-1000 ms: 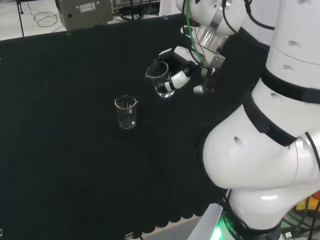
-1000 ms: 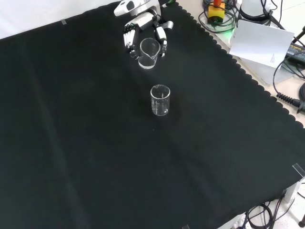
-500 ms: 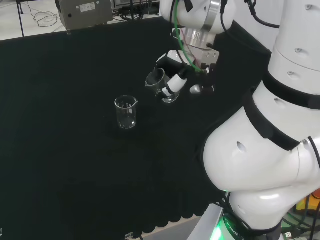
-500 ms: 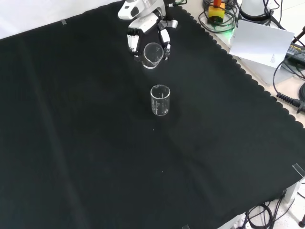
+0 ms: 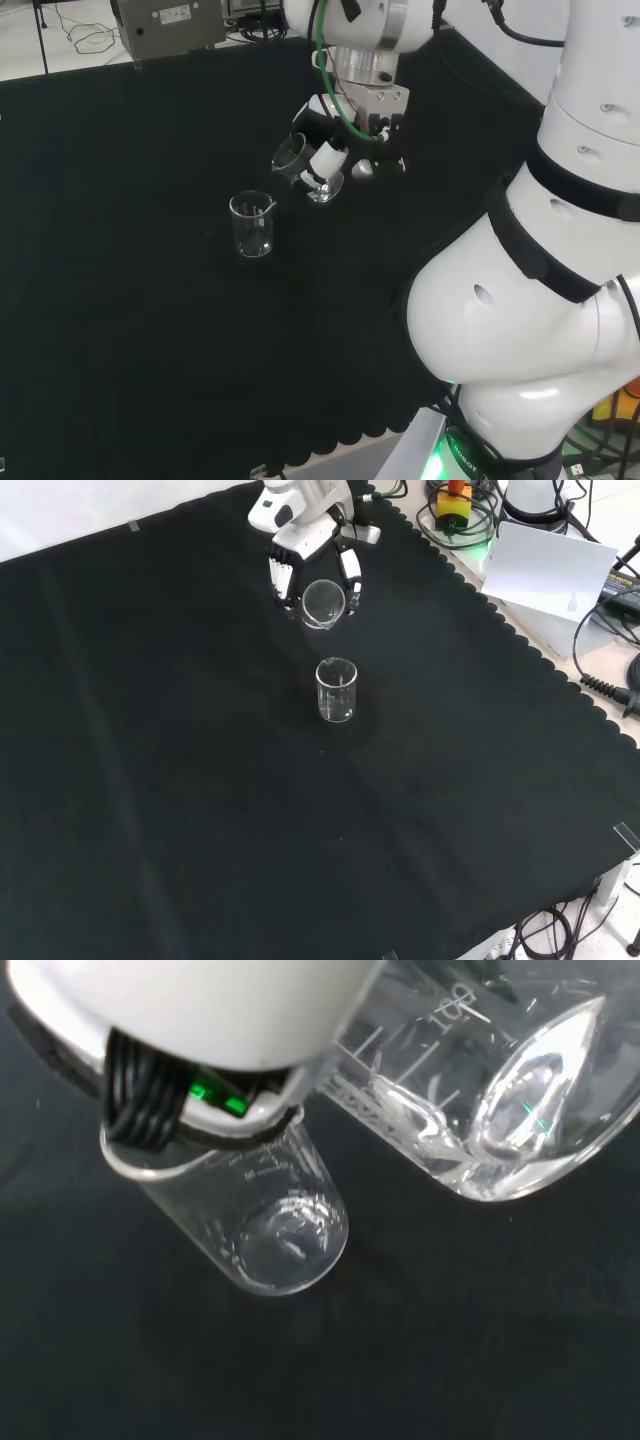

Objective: Pour the water from the handheld beaker into the one on the table.

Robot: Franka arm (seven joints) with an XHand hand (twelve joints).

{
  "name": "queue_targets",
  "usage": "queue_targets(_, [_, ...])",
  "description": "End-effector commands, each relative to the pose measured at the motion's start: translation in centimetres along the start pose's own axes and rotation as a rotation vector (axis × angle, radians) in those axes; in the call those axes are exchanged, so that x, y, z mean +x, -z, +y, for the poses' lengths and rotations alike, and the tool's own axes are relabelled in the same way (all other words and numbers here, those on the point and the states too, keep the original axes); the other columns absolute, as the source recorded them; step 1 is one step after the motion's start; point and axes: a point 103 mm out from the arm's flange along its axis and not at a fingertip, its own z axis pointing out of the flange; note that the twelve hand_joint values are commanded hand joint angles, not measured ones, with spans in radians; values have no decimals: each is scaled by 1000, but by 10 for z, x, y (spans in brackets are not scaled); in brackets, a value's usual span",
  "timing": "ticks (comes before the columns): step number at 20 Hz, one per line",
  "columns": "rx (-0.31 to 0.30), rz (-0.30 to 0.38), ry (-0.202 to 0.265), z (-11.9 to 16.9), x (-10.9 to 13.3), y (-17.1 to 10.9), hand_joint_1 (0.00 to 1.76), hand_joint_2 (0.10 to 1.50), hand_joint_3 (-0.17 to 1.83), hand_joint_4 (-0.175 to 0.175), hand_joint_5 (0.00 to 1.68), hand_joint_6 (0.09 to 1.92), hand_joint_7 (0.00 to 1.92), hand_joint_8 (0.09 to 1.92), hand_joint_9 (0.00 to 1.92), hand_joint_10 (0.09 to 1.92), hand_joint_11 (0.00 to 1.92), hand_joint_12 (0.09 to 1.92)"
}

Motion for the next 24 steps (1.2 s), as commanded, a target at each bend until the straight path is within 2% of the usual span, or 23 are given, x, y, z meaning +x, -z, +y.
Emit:
queue_targets(1, [130, -189, -11, 13, 23, 1, 1290, 582, 966, -175, 1077, 1130, 1138, 1111, 1458, 996, 1108, 907])
queue_targets(11, [201, -327, -54, 20, 30, -1, 1290, 580, 973, -175, 1075, 1137, 1136, 1118, 1457, 1004, 1106, 915])
queue_targets(24, [259, -435, -93, 27, 33, 2, 1289, 579, 979, -175, 1073, 1145, 1134, 1126, 1456, 1011, 1104, 924])
